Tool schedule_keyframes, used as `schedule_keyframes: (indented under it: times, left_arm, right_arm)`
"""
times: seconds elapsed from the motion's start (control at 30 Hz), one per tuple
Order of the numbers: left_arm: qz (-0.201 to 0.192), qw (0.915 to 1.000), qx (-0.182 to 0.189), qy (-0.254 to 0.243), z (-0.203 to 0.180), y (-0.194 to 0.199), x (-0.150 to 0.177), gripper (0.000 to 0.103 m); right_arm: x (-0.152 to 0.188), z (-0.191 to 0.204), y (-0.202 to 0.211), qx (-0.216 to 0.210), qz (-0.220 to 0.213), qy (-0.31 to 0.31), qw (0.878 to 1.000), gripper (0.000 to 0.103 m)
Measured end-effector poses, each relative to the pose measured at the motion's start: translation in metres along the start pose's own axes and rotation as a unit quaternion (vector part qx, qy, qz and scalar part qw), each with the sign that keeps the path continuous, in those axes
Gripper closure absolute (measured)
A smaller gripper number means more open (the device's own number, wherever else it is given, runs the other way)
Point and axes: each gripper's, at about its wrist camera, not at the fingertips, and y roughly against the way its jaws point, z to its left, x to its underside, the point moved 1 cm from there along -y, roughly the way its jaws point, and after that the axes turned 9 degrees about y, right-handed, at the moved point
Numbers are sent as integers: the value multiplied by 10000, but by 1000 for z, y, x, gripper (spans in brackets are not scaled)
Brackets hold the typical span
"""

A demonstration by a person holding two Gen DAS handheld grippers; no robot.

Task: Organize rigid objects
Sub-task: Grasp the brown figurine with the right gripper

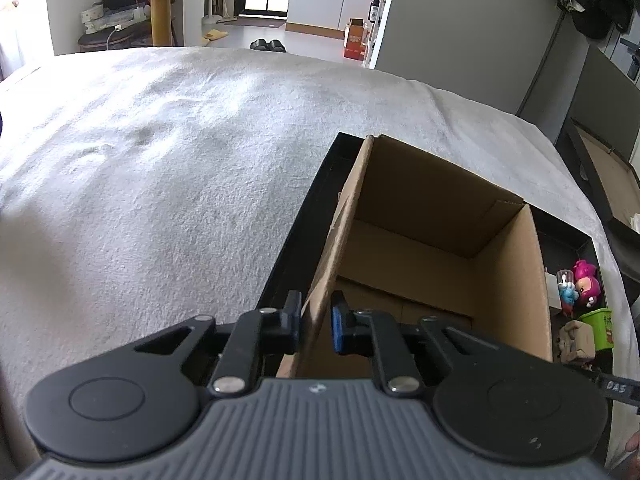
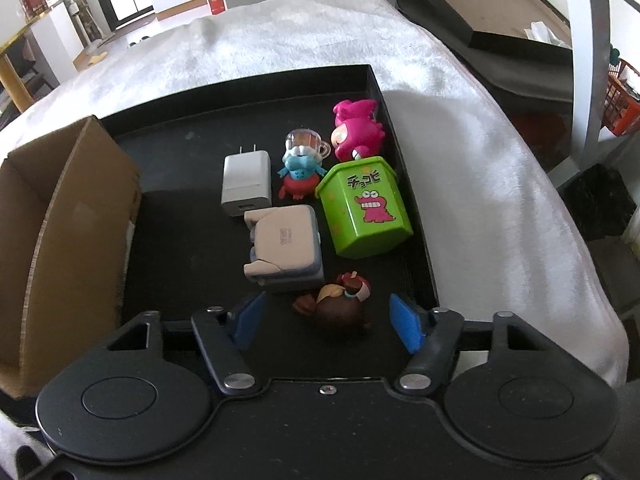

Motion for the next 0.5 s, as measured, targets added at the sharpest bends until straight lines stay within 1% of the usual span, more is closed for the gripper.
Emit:
schedule_keyframes:
  times: [0.07, 0.23, 0.5]
  left_arm:
    - [5, 10000, 52, 27, 1, 1, 1, 90]
    - [-9, 9998, 199, 86, 3, 5, 4, 90]
    - [-26, 9995, 288, 109, 5, 6, 6, 90]
  right_arm:
    - [2, -1, -6, 17, 83, 14, 10000, 61]
    - [2, -5, 8, -114, -128, -191, 9997, 62]
    - [-7, 16, 43, -283, -520, 40, 9982, 62]
